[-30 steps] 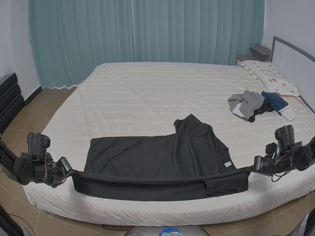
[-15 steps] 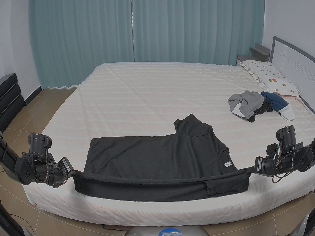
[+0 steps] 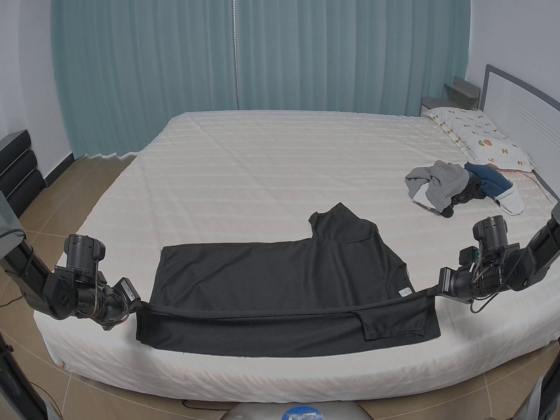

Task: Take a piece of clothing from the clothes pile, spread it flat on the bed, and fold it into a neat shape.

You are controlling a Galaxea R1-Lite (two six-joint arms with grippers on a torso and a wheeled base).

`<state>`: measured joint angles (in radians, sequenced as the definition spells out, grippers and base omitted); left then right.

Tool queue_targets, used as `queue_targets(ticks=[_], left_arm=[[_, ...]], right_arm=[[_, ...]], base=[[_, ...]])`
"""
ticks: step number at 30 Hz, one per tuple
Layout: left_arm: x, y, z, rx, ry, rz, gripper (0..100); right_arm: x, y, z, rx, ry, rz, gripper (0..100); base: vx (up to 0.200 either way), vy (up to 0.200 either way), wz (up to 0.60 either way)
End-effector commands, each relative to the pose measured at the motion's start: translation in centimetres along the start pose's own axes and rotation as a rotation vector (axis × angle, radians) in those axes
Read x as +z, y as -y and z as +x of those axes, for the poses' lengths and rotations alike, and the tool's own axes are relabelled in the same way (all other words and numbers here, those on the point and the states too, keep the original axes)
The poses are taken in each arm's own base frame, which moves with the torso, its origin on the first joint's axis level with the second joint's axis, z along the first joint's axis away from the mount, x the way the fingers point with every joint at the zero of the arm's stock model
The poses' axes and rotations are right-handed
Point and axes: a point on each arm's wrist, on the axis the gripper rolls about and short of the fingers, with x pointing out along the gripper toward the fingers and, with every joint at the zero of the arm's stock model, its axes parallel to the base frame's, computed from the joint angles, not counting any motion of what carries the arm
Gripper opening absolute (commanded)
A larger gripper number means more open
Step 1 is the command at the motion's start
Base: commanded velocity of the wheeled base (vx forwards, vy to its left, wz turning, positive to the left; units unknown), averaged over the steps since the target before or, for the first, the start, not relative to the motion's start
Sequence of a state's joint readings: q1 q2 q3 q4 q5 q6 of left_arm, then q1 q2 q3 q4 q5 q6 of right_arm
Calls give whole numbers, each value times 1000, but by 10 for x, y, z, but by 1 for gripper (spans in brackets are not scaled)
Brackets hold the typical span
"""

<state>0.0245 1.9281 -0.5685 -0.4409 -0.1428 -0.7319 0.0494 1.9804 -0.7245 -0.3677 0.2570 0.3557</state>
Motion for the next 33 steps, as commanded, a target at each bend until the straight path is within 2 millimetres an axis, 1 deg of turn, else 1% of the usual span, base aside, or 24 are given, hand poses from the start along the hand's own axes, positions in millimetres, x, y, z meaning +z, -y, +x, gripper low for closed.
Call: queue_targets(ticks=[1, 7, 11, 22, 28, 29, 30, 31, 33], left_arm=[[1, -2, 14, 21, -23, -7, 0], [5, 0, 27, 25, -29, -52, 0], [6, 1, 31, 26, -32, -63, 0], [5, -1, 40, 41, -48, -68, 0], [4, 4, 44, 33, -52, -87, 0], [5, 4, 44, 31, -50, -90, 0], [4, 4, 44, 30, -51, -89, 0], [4, 4, 44, 30, -51, -89, 100], [4, 4, 44, 32, -52, -90, 100]], right_arm=[[1, 5, 21, -10, -35, 10, 0], [2, 10, 34, -16, -47, 18, 0], [3, 11, 40, -19, -51, 20, 0], [5, 11, 48, -6, -58, 20, 0], [3, 13, 53, -8, -68, 22, 0], [3, 13, 53, -8, -68, 23, 100], [3, 13, 53, -8, -70, 24, 100], [3, 13, 53, -8, -70, 24, 100], [4, 13, 53, -7, -67, 24, 100]], base=[[0, 0, 0], [0, 0, 0], [0, 0, 0], [0, 0, 0], [0, 0, 0], [0, 0, 0], [0, 0, 0], [0, 0, 0], [0, 0, 0]])
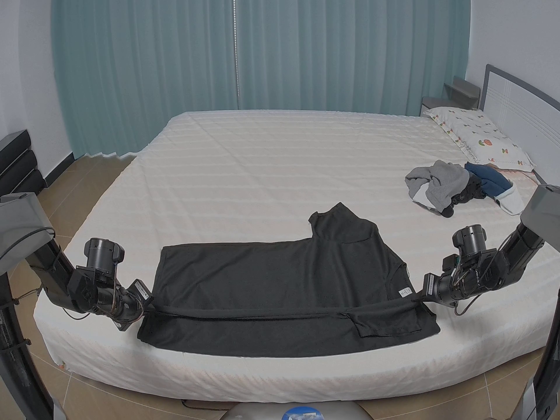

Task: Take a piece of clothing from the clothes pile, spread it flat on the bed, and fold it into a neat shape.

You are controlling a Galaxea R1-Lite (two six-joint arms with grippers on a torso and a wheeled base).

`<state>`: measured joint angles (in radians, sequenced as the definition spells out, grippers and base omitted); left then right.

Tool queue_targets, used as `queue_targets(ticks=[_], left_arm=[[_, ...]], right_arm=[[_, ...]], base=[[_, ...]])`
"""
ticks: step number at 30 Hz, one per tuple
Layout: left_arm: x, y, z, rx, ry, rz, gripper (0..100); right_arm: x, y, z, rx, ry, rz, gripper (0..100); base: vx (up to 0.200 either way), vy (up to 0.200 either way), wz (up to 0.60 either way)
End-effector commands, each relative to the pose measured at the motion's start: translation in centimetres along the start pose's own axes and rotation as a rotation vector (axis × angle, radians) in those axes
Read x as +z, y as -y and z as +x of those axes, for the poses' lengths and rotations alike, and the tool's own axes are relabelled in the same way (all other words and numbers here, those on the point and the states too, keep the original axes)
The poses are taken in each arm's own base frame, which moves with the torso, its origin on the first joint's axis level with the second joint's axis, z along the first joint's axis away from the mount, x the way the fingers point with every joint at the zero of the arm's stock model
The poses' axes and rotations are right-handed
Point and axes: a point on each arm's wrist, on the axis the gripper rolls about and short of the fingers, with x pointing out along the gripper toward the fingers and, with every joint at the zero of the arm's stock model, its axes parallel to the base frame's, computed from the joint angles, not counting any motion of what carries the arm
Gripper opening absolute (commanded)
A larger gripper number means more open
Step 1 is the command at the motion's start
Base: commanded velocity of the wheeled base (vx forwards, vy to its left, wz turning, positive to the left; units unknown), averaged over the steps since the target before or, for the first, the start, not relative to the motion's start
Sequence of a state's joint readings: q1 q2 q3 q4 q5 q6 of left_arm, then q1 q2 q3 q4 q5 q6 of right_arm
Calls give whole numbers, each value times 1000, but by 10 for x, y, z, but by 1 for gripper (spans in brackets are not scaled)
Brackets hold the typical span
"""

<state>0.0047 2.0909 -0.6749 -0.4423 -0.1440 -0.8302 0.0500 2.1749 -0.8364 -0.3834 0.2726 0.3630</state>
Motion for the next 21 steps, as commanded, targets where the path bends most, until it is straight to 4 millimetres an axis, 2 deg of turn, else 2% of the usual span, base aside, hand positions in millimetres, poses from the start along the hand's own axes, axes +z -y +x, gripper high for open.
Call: queue_targets(ticks=[1, 5, 10, 15, 16, 17, 21], left_arm=[[0, 1, 0, -1, 0, -4, 100], [1, 3, -3, -11, 12, -50, 100], [3, 5, -24, -43, 42, -74, 100], [2, -2, -45, -65, 67, -88, 100], [2, -3, -46, -66, 67, -89, 100], [-2, -7, -55, -85, 51, -90, 100], [-10, -13, -68, -121, 14, -89, 100]], right_arm=[[0, 0, 1, 1, 0, 7, 100], [2, -2, -6, 6, 16, 23, 100], [6, -11, -36, 55, 69, 87, 100], [-8, -16, -69, 127, 64, 177, 100], [-9, -16, -70, 129, 61, 180, 100], [-19, -16, -82, 148, 46, 238, 100], [-35, -15, -95, 180, 37, 329, 100]], base=[[0, 0, 0], [0, 0, 0], [0, 0, 0], [0, 0, 0], [0, 0, 0], [0, 0, 0], [0, 0, 0]])
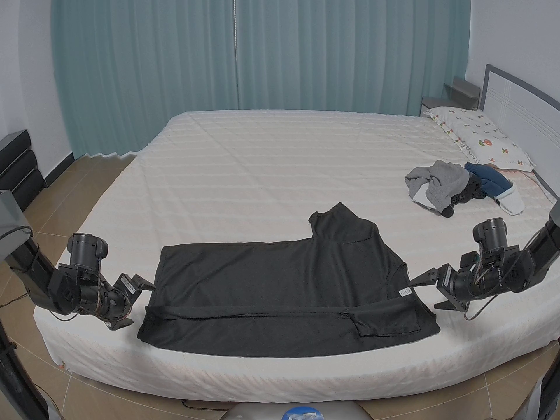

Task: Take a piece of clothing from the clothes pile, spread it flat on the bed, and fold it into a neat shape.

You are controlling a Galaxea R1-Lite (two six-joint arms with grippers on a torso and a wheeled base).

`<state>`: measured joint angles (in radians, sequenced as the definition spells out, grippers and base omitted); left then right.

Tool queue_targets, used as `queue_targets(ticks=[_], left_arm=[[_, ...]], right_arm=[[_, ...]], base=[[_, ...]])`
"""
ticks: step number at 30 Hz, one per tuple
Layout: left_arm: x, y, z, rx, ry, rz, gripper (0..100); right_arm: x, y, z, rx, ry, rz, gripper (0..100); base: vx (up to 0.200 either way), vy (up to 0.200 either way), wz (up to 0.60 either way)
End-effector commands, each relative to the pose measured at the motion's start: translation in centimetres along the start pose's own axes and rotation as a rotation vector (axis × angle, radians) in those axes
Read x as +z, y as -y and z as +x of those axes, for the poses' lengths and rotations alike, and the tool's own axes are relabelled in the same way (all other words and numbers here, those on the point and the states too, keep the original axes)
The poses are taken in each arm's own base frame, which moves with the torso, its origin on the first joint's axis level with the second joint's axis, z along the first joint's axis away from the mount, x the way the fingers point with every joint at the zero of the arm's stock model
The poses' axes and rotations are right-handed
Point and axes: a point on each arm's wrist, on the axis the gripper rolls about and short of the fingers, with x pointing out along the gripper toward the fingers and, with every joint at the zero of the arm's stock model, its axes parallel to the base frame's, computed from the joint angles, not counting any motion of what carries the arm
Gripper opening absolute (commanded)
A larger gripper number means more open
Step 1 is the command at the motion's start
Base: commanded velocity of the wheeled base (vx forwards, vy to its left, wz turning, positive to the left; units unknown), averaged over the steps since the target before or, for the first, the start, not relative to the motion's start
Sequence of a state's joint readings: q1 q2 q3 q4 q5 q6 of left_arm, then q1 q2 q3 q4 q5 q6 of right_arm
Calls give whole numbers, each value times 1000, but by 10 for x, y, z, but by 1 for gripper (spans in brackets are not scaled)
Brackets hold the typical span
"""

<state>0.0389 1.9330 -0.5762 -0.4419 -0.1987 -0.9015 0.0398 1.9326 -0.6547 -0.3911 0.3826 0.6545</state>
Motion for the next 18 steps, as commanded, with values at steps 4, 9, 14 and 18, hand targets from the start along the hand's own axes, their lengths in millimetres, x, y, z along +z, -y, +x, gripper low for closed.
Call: queue_targets(ticks=[4, 9, 14, 18], left_arm=[[-15, -11, -34, -52, -26, 39, 100], [-18, -14, -32, -41, -41, 45, 100], [-12, -16, -35, -85, -75, 13, 100], [-8, -17, -36, -85, -64, 4, 100]], right_arm=[[-36, 9, -37, 107, 45, 75, 100], [-46, 18, -30, 129, 60, 109, 100], [-50, 22, -27, 132, 55, 117, 100], [-51, 21, -28, 140, 50, 115, 100]], base=[[0, 0, 0], [0, 0, 0], [0, 120, 0], [0, 200, 0]])
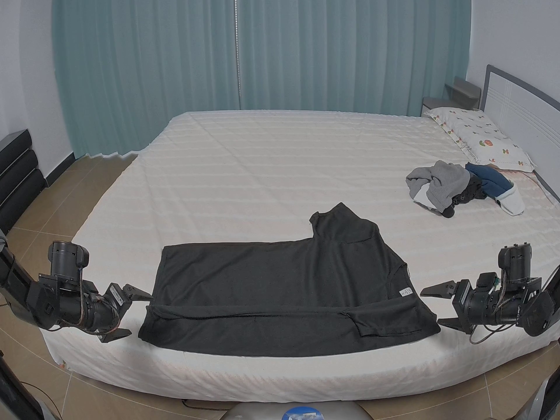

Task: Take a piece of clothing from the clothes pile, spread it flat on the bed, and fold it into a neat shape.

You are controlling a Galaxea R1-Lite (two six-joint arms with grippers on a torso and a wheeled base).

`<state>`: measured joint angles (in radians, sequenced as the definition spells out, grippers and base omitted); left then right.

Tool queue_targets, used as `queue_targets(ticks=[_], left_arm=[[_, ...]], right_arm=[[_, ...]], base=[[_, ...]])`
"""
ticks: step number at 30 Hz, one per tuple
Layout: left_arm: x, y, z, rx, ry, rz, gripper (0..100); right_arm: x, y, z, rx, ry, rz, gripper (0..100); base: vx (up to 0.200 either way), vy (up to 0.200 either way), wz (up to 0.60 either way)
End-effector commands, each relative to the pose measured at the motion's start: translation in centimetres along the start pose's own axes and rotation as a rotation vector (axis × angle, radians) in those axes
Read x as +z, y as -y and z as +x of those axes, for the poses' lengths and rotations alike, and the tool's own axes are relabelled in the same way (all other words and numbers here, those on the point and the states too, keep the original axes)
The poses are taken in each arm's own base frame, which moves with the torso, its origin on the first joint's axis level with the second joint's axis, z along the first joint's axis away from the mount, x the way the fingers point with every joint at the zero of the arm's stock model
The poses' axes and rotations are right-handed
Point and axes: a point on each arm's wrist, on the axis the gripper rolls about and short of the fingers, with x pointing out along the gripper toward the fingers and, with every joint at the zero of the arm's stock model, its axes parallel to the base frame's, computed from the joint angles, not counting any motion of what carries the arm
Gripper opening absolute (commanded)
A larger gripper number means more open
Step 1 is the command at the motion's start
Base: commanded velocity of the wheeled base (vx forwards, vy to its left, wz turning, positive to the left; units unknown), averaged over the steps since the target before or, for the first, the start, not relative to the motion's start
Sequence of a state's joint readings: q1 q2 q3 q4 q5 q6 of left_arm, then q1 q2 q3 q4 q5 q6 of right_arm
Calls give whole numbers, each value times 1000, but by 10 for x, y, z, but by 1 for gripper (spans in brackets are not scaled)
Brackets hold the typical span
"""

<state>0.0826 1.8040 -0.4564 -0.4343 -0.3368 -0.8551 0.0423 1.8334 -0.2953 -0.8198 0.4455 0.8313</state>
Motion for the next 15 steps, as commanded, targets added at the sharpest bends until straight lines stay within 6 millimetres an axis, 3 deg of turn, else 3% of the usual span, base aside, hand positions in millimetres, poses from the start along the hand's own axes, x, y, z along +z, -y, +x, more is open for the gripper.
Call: queue_targets(ticks=[1, 4, 15], left_arm=[[3, -1, -3, -5, 15, -9, 100], [4, -2, -2, -2, 14, -11, 100], [-7, 8, 3, -14, -20, 8, 100]], right_arm=[[-4, 3, 1, -10, -18, 9, 100], [-4, 2, 1, -9, -18, 18, 100], [-2, 0, 2, 0, -11, 21, 100]], base=[[0, 200, 0], [0, 200, 0], [0, 0, 0]])
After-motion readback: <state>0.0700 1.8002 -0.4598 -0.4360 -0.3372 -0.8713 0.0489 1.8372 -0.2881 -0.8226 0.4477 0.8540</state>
